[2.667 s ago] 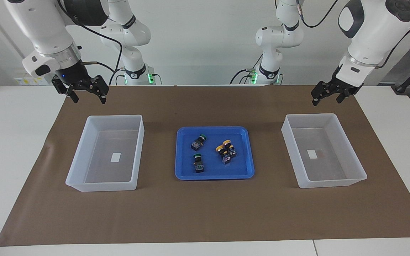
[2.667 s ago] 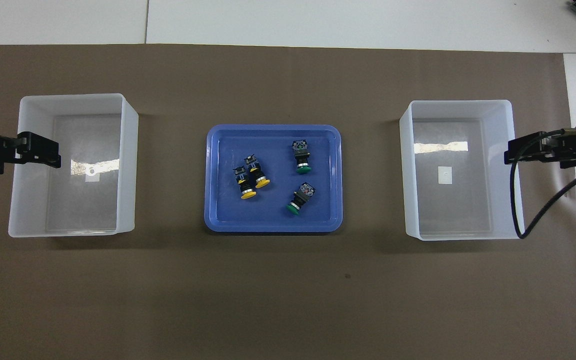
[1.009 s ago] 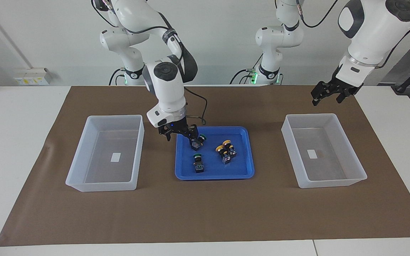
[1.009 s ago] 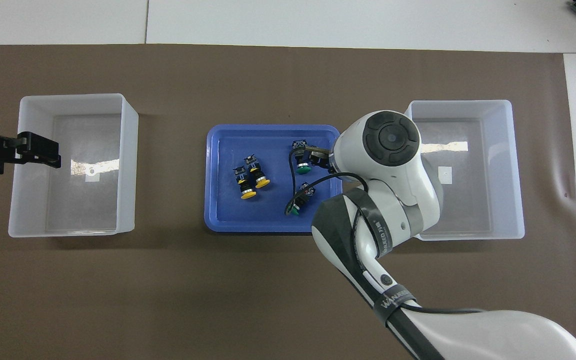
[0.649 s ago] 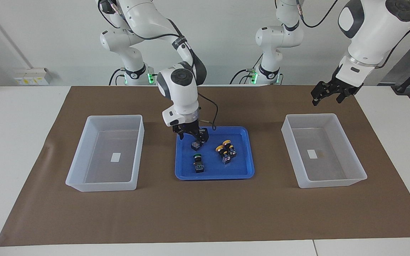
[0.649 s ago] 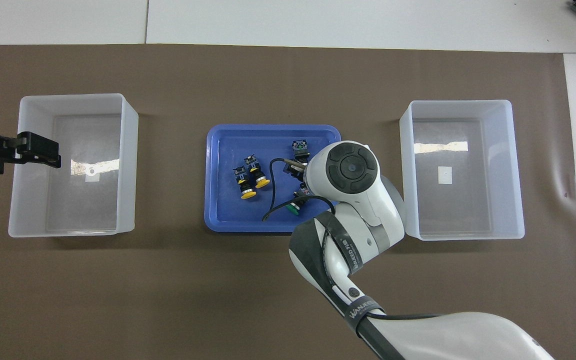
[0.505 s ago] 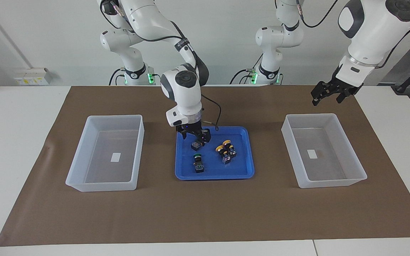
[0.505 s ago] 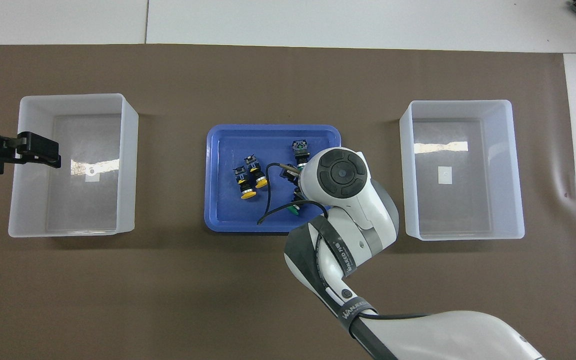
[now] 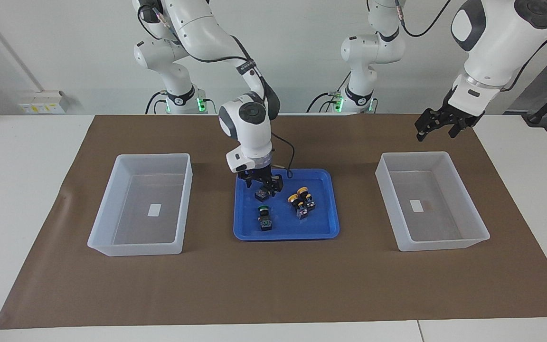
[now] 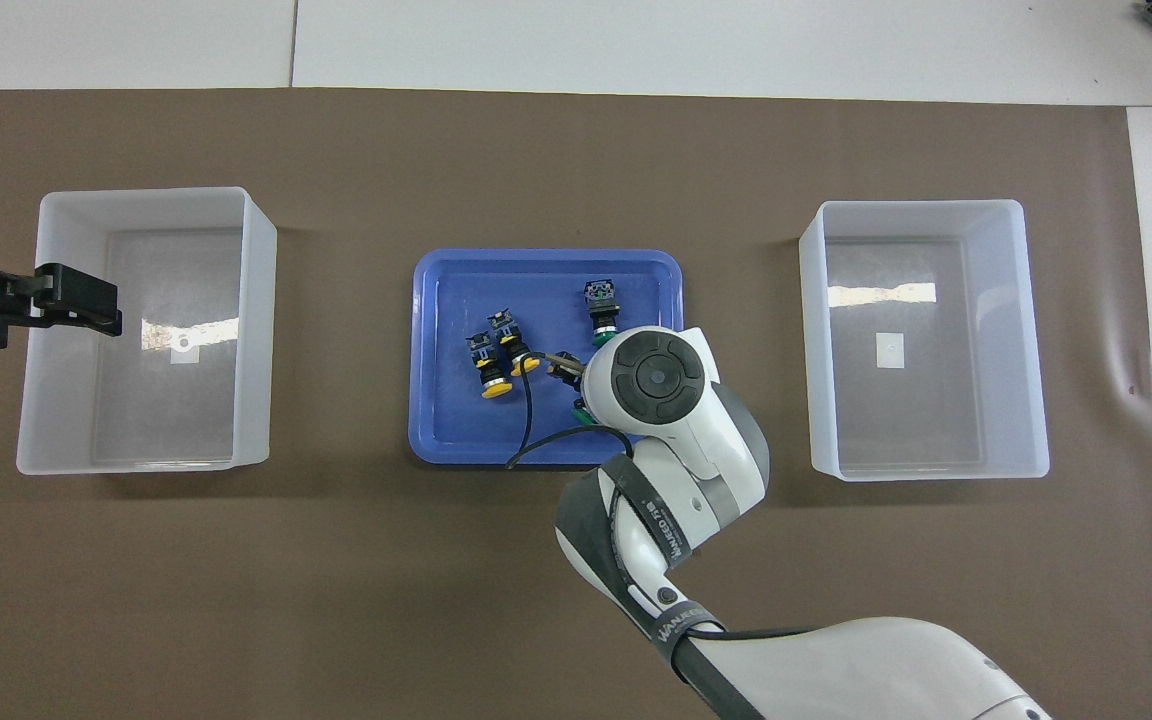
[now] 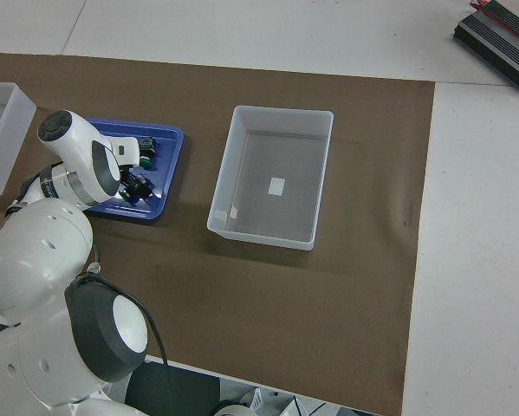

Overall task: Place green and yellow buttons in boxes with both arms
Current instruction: 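Carry the green button into the nearby clear box with the right gripper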

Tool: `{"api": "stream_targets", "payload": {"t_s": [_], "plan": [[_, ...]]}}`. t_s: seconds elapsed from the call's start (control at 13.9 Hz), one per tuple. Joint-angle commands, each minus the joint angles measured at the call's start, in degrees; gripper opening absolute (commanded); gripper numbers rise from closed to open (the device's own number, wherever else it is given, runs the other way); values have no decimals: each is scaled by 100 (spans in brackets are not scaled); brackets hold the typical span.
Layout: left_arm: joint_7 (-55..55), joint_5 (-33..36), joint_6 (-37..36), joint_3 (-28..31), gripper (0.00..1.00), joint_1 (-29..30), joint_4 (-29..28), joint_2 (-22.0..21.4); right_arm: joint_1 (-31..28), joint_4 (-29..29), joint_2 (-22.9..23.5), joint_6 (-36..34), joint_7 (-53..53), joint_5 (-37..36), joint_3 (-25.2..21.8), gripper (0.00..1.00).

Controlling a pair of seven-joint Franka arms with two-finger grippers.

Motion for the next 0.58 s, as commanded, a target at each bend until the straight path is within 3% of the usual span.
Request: {"api": "stream_targets", "payload": {"t_s": [0.0,0.07,0.36,0.5], "plan": [[5,-71,41,26,100,4,-194,-173,-62,-54,10,88,24,43,49,35],[5,-71,41,26,100,4,-194,-173,-62,-54,10,61,58,43,49,0],[5,-71,41,26,100,4,-194,-173,-106,33,10,-79,67,43,49,0],[5,-71,41,26,100,4,-194,-173,-254,401,-147,-779,32,35,49,0]]}}
